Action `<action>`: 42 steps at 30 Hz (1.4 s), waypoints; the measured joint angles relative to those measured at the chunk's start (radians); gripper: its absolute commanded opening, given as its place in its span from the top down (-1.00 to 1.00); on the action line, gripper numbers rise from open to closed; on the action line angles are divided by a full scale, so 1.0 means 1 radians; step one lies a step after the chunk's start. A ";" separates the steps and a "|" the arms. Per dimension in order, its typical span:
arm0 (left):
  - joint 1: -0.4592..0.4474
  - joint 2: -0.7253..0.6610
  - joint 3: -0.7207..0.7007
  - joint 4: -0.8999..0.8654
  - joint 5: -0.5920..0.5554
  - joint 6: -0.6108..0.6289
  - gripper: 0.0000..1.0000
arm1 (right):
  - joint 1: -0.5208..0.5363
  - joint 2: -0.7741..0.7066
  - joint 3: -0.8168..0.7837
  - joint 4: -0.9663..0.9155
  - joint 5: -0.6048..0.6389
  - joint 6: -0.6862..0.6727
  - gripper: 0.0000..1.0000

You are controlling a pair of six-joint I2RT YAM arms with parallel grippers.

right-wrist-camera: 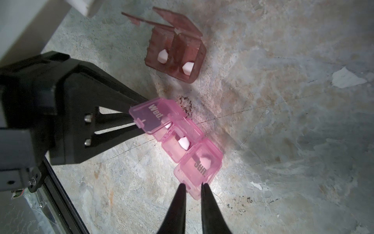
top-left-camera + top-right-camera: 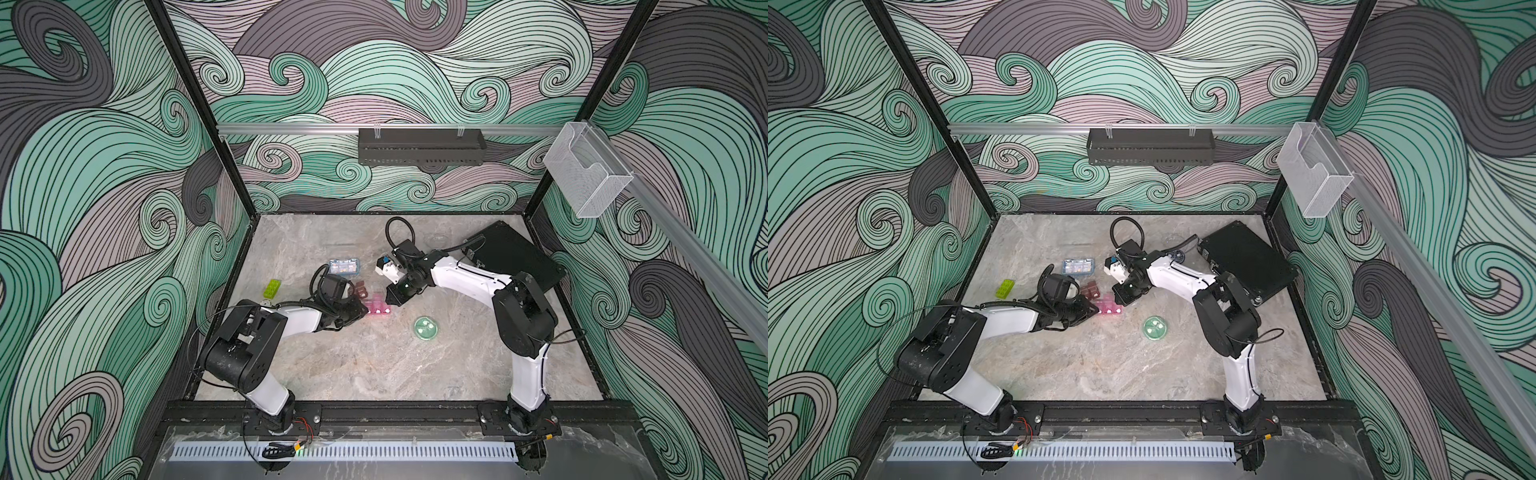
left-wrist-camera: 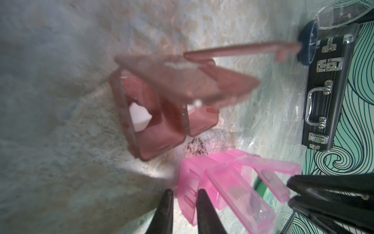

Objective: Close pillboxes
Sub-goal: Close the lid on the pillbox.

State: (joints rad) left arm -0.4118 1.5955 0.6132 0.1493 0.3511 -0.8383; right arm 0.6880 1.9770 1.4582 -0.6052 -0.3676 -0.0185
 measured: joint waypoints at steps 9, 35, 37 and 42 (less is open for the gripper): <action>-0.004 0.001 0.000 0.000 0.000 -0.001 0.54 | 0.000 0.023 0.000 -0.002 0.000 0.000 0.66; -0.008 0.034 0.018 0.031 0.014 -0.003 0.55 | 0.009 0.085 0.021 -0.004 0.045 0.034 0.57; -0.008 0.039 0.022 0.032 0.016 -0.003 0.56 | 0.008 0.085 0.021 -0.004 0.048 0.035 0.57; -0.008 0.047 0.026 0.040 0.018 -0.004 0.57 | 0.008 0.090 0.030 -0.010 0.056 0.037 0.58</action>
State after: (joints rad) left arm -0.4202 1.6421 0.6392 0.1890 0.3695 -0.8421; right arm 0.6964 2.0674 1.4883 -0.6151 -0.3111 0.0189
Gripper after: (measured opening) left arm 0.221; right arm 0.211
